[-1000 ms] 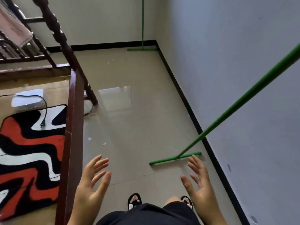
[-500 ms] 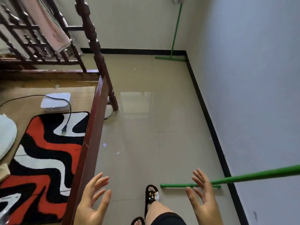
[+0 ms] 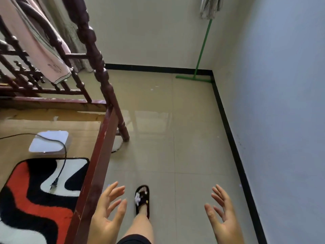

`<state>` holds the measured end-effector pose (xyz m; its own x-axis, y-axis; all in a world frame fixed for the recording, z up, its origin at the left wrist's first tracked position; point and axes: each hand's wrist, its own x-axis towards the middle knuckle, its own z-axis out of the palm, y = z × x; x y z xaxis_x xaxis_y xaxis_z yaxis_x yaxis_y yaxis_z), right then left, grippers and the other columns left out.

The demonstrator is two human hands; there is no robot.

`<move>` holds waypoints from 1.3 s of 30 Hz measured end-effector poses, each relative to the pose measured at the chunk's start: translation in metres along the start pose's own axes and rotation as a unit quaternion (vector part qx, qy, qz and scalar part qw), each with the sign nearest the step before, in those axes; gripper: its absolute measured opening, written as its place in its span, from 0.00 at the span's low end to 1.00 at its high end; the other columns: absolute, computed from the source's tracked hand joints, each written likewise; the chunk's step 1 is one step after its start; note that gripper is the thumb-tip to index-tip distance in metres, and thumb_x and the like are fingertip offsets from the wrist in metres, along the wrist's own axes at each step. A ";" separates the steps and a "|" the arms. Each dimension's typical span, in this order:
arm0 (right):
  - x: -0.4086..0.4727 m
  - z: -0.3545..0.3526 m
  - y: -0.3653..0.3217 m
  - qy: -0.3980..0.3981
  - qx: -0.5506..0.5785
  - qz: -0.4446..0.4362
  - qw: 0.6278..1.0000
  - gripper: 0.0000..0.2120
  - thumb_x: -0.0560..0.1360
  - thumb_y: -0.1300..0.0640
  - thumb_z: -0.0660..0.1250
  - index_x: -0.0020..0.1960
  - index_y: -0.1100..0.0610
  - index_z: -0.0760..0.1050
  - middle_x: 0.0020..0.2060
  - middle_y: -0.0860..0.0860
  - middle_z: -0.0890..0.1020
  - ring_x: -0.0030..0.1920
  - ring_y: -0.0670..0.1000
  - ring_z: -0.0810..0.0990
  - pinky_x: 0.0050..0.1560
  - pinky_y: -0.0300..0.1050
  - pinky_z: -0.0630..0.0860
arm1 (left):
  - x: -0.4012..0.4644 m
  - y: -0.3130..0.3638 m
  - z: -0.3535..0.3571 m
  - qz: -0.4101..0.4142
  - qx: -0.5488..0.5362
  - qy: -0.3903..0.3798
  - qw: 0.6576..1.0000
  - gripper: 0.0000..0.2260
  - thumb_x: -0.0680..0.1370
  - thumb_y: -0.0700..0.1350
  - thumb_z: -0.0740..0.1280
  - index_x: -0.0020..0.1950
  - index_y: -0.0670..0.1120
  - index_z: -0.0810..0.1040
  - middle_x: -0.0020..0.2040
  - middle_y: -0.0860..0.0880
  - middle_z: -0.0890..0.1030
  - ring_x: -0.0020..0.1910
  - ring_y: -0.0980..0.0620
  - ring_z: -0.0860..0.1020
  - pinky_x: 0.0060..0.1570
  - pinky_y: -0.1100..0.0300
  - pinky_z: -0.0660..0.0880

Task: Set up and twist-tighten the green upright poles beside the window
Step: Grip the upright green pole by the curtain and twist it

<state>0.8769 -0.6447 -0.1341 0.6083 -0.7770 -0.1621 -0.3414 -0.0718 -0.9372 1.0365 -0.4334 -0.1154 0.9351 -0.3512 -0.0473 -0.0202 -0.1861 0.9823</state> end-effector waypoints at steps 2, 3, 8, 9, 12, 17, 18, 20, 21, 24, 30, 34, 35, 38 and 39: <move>0.042 0.018 -0.011 0.003 0.007 0.002 1.000 0.31 0.71 0.60 0.68 0.54 0.23 0.65 0.58 0.29 0.72 0.59 0.32 0.72 0.59 0.44 0.69 | 0.049 0.000 0.004 0.001 0.007 -0.006 1.000 0.17 0.71 0.50 0.68 0.51 0.73 0.72 0.56 0.58 0.79 0.54 0.64 0.77 0.48 0.77 0.71; 0.065 0.028 -0.019 0.006 0.014 -0.001 1.000 0.29 0.71 0.59 0.68 0.56 0.26 0.65 0.58 0.29 0.72 0.59 0.32 0.72 0.60 0.44 0.68 | 0.077 0.002 0.006 0.001 0.008 -0.011 1.000 0.17 0.71 0.51 0.69 0.51 0.73 0.72 0.54 0.53 0.81 0.54 0.64 0.77 0.49 0.77 0.71; 0.174 0.076 -0.071 0.033 0.053 -0.014 0.998 0.23 0.67 0.48 0.65 0.59 0.33 0.64 0.59 0.33 0.74 0.60 0.34 0.71 0.62 0.43 0.68 | 0.223 0.032 0.013 0.038 0.014 -0.041 0.998 0.16 0.67 0.58 0.66 0.53 0.71 0.71 0.55 0.58 0.79 0.55 0.62 0.77 0.52 0.74 0.72; 0.194 0.084 -0.081 0.039 0.054 -0.021 0.998 0.23 0.67 0.47 0.65 0.59 0.33 0.64 0.59 0.31 0.73 0.61 0.34 0.71 0.61 0.42 0.68 | 0.249 0.037 0.016 0.048 0.013 -0.045 0.998 0.17 0.65 0.59 0.65 0.54 0.70 0.71 0.56 0.60 0.79 0.55 0.62 0.77 0.53 0.73 0.73; 0.248 0.099 -0.098 0.052 0.055 -0.020 0.997 0.21 0.70 0.44 0.66 0.58 0.28 0.64 0.59 0.29 0.71 0.61 0.34 0.71 0.60 0.40 0.68 | 0.313 0.041 0.028 0.043 0.008 -0.067 0.997 0.17 0.67 0.56 0.66 0.54 0.70 0.71 0.57 0.61 0.78 0.56 0.62 0.77 0.53 0.73 0.73; 0.342 0.115 -0.112 0.086 0.055 -0.005 0.995 0.22 0.68 0.47 0.66 0.53 0.23 0.66 0.60 0.32 0.73 0.59 0.34 0.72 0.60 0.44 0.68 | 0.415 0.041 0.064 0.032 0.003 -0.083 0.996 0.16 0.71 0.49 0.67 0.53 0.68 0.73 0.57 0.61 0.78 0.56 0.60 0.77 0.51 0.74 0.73; 0.366 0.118 -0.114 0.090 0.056 -0.006 0.994 0.23 0.67 0.49 0.66 0.53 0.23 0.66 0.60 0.35 0.75 0.59 0.33 0.73 0.60 0.45 0.68 | 0.438 0.042 0.074 0.032 -0.001 -0.082 0.996 0.15 0.71 0.49 0.68 0.53 0.67 0.73 0.56 0.60 0.78 0.55 0.59 0.77 0.51 0.74 0.73; 0.419 0.122 -0.119 0.088 0.059 -0.010 0.994 0.24 0.69 0.51 0.68 0.52 0.23 0.66 0.60 0.39 0.76 0.58 0.33 0.73 0.60 0.45 0.68 | 0.487 0.045 0.098 0.042 -0.004 -0.080 0.996 0.16 0.68 0.53 0.68 0.53 0.67 0.74 0.55 0.60 0.79 0.55 0.60 0.78 0.51 0.73 0.73; 0.448 0.122 -0.123 0.083 0.061 -0.014 0.995 0.25 0.70 0.53 0.68 0.52 0.23 0.66 0.59 0.38 0.76 0.58 0.33 0.73 0.60 0.45 0.68 | 0.512 0.048 0.111 0.047 -0.003 -0.079 0.996 0.17 0.66 0.56 0.66 0.53 0.67 0.73 0.56 0.59 0.79 0.55 0.60 0.78 0.51 0.72 0.73; 0.541 0.115 -0.139 0.073 0.061 -0.031 0.995 0.25 0.70 0.53 0.67 0.53 0.23 0.66 0.57 0.31 0.75 0.59 0.34 0.73 0.59 0.41 0.70 | 0.588 0.061 0.154 0.057 -0.014 -0.067 0.996 0.17 0.65 0.57 0.64 0.54 0.67 0.73 0.56 0.59 0.79 0.55 0.60 0.78 0.51 0.72 0.74; 0.713 0.097 -0.187 0.084 0.051 -0.071 0.993 0.23 0.61 0.39 0.65 0.55 0.25 0.66 0.57 0.28 0.74 0.59 0.35 0.74 0.57 0.30 0.70 | 0.723 0.101 0.238 0.075 -0.026 -0.062 0.995 0.18 0.65 0.57 0.64 0.55 0.65 0.73 0.56 0.58 0.79 0.54 0.59 0.78 0.51 0.72 0.74; 0.805 0.106 -0.198 0.081 0.042 -0.071 0.993 0.24 0.61 0.38 0.65 0.56 0.26 0.66 0.57 0.28 0.73 0.59 0.36 0.74 0.57 0.30 0.70 | 0.810 0.110 0.274 0.071 -0.030 -0.055 0.995 0.18 0.65 0.57 0.64 0.55 0.66 0.73 0.56 0.58 0.79 0.54 0.59 0.79 0.51 0.71 0.74; 0.829 0.110 -0.200 0.087 0.041 -0.071 0.993 0.24 0.61 0.38 0.65 0.56 0.26 0.66 0.58 0.28 0.73 0.59 0.36 0.74 0.57 0.29 0.70 | 0.835 0.111 0.284 0.072 -0.029 -0.060 0.995 0.18 0.65 0.57 0.64 0.55 0.66 0.73 0.56 0.59 0.79 0.54 0.59 0.78 0.51 0.71 0.74; 0.904 0.125 -0.211 0.109 0.048 -0.072 0.990 0.23 0.62 0.39 0.65 0.55 0.25 0.66 0.59 0.32 0.74 0.59 0.36 0.74 0.56 0.28 0.71 | 0.914 0.116 0.314 0.077 -0.024 -0.087 0.993 0.18 0.65 0.57 0.64 0.55 0.66 0.73 0.56 0.59 0.79 0.55 0.59 0.78 0.52 0.70 0.74; 0.930 0.131 -0.217 0.115 0.052 -0.072 0.989 0.22 0.64 0.41 0.66 0.55 0.25 0.66 0.60 0.36 0.75 0.59 0.36 0.74 0.56 0.29 0.71 | 0.944 0.119 0.323 0.081 -0.020 -0.096 0.992 0.18 0.65 0.57 0.64 0.55 0.67 0.73 0.56 0.59 0.79 0.55 0.59 0.78 0.52 0.71 0.74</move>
<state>1.6103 -1.2699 -0.1219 0.4612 -0.8864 0.0391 -0.1808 -0.1370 -0.9739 1.8025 -1.0834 -0.1012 0.8355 -0.5433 0.0828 -0.1476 -0.0768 0.9861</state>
